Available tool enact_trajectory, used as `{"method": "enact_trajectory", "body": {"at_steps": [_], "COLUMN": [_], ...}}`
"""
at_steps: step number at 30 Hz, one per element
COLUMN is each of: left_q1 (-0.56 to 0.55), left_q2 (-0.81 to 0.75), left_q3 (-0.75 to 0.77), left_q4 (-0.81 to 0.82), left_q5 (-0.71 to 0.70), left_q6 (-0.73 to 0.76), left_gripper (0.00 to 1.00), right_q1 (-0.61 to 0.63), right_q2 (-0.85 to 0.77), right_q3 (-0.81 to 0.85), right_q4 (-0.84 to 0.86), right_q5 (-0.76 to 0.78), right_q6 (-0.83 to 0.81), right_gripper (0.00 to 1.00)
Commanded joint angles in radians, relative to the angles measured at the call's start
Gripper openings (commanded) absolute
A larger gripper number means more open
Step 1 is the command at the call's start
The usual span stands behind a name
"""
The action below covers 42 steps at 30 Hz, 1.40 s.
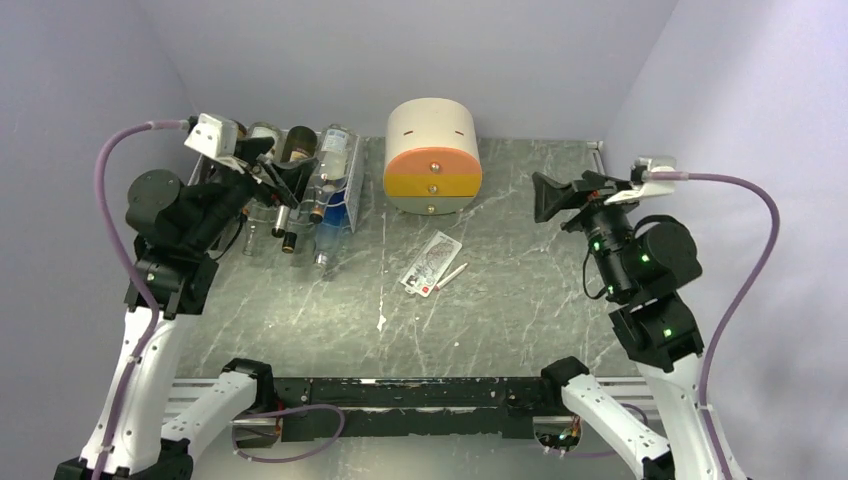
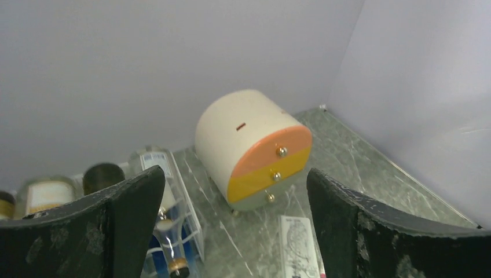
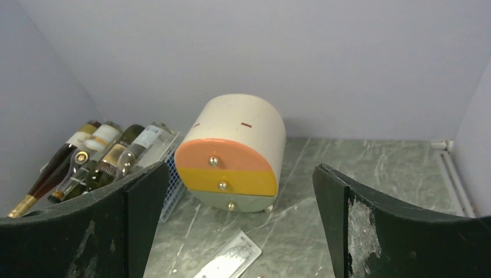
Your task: Take the wine bottle off the wine rack
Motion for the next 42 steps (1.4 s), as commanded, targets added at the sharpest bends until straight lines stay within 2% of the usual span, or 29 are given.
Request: {"method": "enact_trajectory", "body": {"at_steps": [1, 21, 25, 31, 38, 39, 40, 42], "left_q1": [0.011, 0.026, 0.024, 0.013, 0.008, 0.008, 0.008, 0.008], "left_q2": [0.036, 0.320, 0.373, 0.536, 0.689, 0.709, 0.728, 0.764], "left_q3": [-0.024, -0.070, -0.055, 0.043, 0.124, 0.139, 0.157, 0.184], "left_q4": [-0.104, -0.428, -0.475, -0.573, -0.517, -0.513, -0.513, -0.510], "left_q5": [-0.024, -0.046, -0.121, -0.240, -0.298, -0.295, -0.294, -0.300], "left_q6": [-0.093, -0.235, -0.212, -0.107, -0.059, -0.052, -0.043, -0.036], "left_gripper": [0.95, 0.93, 0.93, 0.93, 0.93, 0.97, 0.90, 0.83], "right_q1": [0.026, 0.080, 0.082, 0.084, 0.085, 0.085, 0.084, 0.085], "right_q2": [0.053, 0.355, 0.343, 0.272, 0.275, 0.281, 0.280, 0.273], "right_q3": [-0.007, 0.024, 0.004, -0.040, -0.048, -0.044, -0.043, -0.048], "right_q4": [-0.048, -0.308, -0.287, -0.229, -0.222, -0.230, -0.236, -0.242], "right_q5": [0.041, 0.154, 0.118, -0.056, -0.151, -0.153, -0.152, -0.146], "right_q6": [0.067, 0.380, 0.333, 0.192, 0.167, 0.166, 0.164, 0.162], "right_gripper": [1.00, 1.00, 1.00, 1.00, 1.00, 1.00, 1.00, 1.00]}}
